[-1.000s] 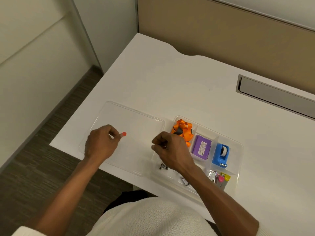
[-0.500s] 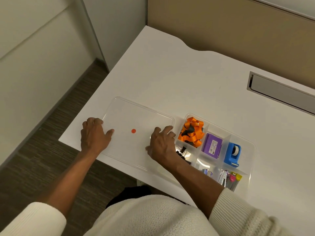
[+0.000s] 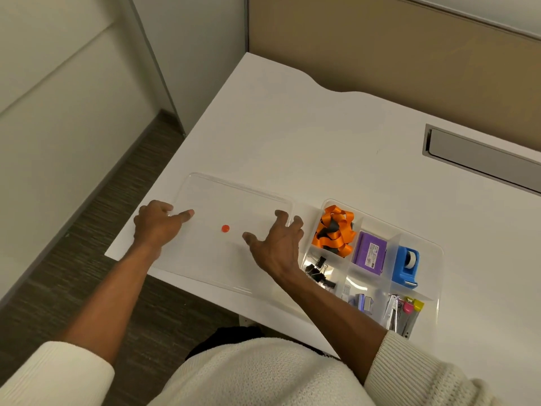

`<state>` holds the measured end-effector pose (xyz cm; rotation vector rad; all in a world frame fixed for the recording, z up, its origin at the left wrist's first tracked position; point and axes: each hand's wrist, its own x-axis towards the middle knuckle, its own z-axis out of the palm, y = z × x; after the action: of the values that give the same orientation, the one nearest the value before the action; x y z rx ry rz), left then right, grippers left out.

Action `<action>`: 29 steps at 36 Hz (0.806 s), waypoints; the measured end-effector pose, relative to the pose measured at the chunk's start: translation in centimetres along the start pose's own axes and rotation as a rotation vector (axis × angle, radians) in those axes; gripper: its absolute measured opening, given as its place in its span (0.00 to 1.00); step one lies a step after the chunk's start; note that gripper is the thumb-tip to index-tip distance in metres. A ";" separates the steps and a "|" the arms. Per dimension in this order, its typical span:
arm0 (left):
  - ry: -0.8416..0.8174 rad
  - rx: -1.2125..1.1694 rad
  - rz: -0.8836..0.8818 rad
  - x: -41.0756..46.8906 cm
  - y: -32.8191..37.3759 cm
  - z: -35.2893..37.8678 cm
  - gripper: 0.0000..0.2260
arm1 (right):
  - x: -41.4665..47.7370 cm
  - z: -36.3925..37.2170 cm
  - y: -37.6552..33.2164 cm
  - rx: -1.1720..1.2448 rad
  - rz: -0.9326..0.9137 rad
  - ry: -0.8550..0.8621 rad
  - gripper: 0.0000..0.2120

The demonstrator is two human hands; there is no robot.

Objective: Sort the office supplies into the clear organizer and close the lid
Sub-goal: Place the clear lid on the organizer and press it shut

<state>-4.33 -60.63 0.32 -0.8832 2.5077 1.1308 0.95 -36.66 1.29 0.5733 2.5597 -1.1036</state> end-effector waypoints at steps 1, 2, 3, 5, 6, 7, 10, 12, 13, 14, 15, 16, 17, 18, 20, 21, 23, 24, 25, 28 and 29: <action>-0.009 -0.046 -0.021 0.2 0.1 -0.3 0.30 | -0.2 -0.3 -0.2 0.025 -0.009 0.005 0.44; -0.014 -0.089 -0.040 0.3 0.2 -0.5 0.30 | -0.4 -0.5 -0.5 0.047 -0.018 0.007 0.44; -0.012 -0.117 -0.051 0.4 0.3 -0.7 0.29 | -0.7 -0.8 -0.8 0.066 -0.027 0.009 0.45; 0.018 -0.110 -0.046 0.6 0.5 -1.1 0.31 | -1.2 -1.3 -1.4 0.097 -0.049 0.015 0.45; 0.036 -0.089 -0.035 0.6 0.7 -1.3 0.32 | -1.5 -1.6 -1.7 0.112 -0.064 0.020 0.45; 0.051 -0.069 -0.021 0.7 0.8 -1.6 0.33 | -1.8 -1.8 -2.0 0.125 -0.080 0.026 0.45; 0.101 -0.014 0.039 0.5 1.4 -2.3 0.34 | -2.5 -2.6 -2.7 0.134 -0.123 0.056 0.44; 0.125 0.024 0.078 0.2 2.1 -2.4 0.35 | -2.9 -3.4 -2.8 0.123 -0.146 0.085 0.43; 0.122 0.032 0.094 -0.1 2.6 -2.3 0.34 | -3.1 -3.9 -2.7 0.112 -0.154 0.102 0.43; 0.109 0.026 0.099 -0.3 3.0 -2.1 0.34 | -3.3 -4.4 -2.5 0.104 -0.160 0.126 0.42; 0.090 0.002 0.098 -0.7 3.6 -1.8 0.33 | -3.5 -4.9 -2.2 0.101 -0.166 0.157 0.42; 0.073 -0.035 0.100 -1.1 4.1 -1.4 0.32 | -3.7 -5.5 -1.8 0.105 -0.171 0.191 0.42; 0.067 -0.062 0.111 -1.5 4.5 -0.9 0.32 | -3.9 -6.2 -1.4 0.118 -0.173 0.225 0.41; 0.066 -0.063 0.131 -2.0 5.0 -0.4 0.32 | -4.1 -6.8 -0.8 0.139 -0.173 0.259 0.41; 0.058 -0.021 0.174 -3.2 6.0 0.6 0.33 | -4.3 -8.1 0.6 0.173 -0.166 0.328 0.39; 0.041 -0.002 0.186 -3.8 6.5 1.2 0.33 | -4.5 -8.8 1.4 0.178 -0.163 0.361 0.38; 0.002 0.022 0.203 -5.2 7.6 2.6 0.33 | -4.7 -10.3 3.2 0.176 -0.137 0.409 0.39; -0.016 0.025 0.215 -6.0 8.1 3.3 0.33 | -4.7 -11.0 4.2 0.175 -0.120 0.428 0.39; -0.035 0.025 0.229 -6.8 8.7 4.0 0.33 | -4.8 -11.7 5.2 0.181 -0.104 0.446 0.39; -0.088 0.028 0.256 -9.3 9.9 6.3 0.30 | -5.3 -13.8 8.6 0.224 -0.064 0.504 0.36; -0.103 0.028 0.268 -10.1 10.3 7.0 0.29 | -5.6 -14.5 9.7 0.227 -0.053 0.515 0.34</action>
<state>-2.86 -45.83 6.31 -0.4773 2.6043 1.1809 8.78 -21.21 7.18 0.9595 2.9028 -1.4323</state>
